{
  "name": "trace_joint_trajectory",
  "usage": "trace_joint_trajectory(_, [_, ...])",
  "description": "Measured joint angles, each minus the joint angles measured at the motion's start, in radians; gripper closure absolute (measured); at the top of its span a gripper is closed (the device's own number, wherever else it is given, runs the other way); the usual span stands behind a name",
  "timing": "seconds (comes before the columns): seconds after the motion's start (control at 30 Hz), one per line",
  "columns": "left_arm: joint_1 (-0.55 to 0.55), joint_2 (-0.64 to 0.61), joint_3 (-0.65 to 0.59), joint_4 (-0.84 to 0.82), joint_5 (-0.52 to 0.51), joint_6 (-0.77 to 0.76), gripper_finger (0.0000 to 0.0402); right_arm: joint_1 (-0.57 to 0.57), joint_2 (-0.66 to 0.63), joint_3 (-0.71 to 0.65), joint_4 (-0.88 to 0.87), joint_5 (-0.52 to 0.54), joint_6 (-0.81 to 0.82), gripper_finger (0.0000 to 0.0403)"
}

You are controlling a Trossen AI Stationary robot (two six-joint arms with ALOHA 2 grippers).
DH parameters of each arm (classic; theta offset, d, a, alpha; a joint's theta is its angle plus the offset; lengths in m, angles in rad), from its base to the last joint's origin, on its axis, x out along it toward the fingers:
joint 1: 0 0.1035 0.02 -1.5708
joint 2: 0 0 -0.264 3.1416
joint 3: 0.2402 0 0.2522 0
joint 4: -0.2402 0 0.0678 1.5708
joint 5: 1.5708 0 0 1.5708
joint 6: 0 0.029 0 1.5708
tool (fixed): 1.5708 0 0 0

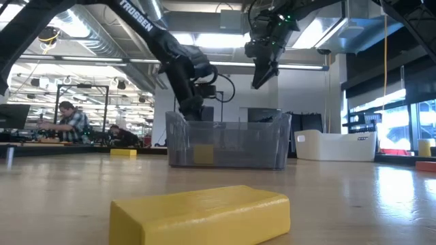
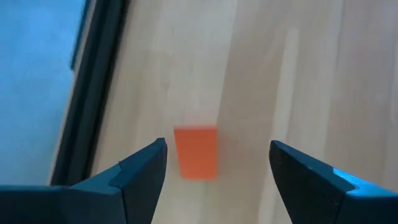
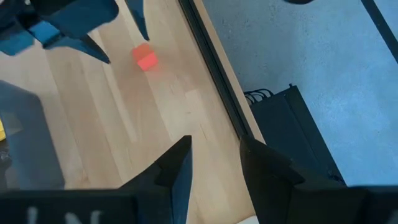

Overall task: Sort & place blocks by color
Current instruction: Put the top orange block into the white bin

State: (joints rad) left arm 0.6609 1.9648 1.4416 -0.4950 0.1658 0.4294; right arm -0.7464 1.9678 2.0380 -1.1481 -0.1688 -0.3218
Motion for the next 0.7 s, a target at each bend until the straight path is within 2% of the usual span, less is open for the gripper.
trace_joint_trajectory(0.23, [0.003,0.0,-0.085,0.148,-0.024,0.0,0.0129,0.0,0.0,0.0,0.009,0.0,0.0,0.0269])
trace_joint_trajectory(0.5, [0.028,0.0,-0.102,0.167,-0.025,-0.001,0.0129,0.0,0.0,0.0,0.043,0.0,0.0,0.0269])
trace_joint_trajectory(0.7, [0.02,0.053,-0.102,0.187,-0.039,-0.03,0.0129,0.0,0.0,0.0,0.053,0.0,0.0,0.0269])
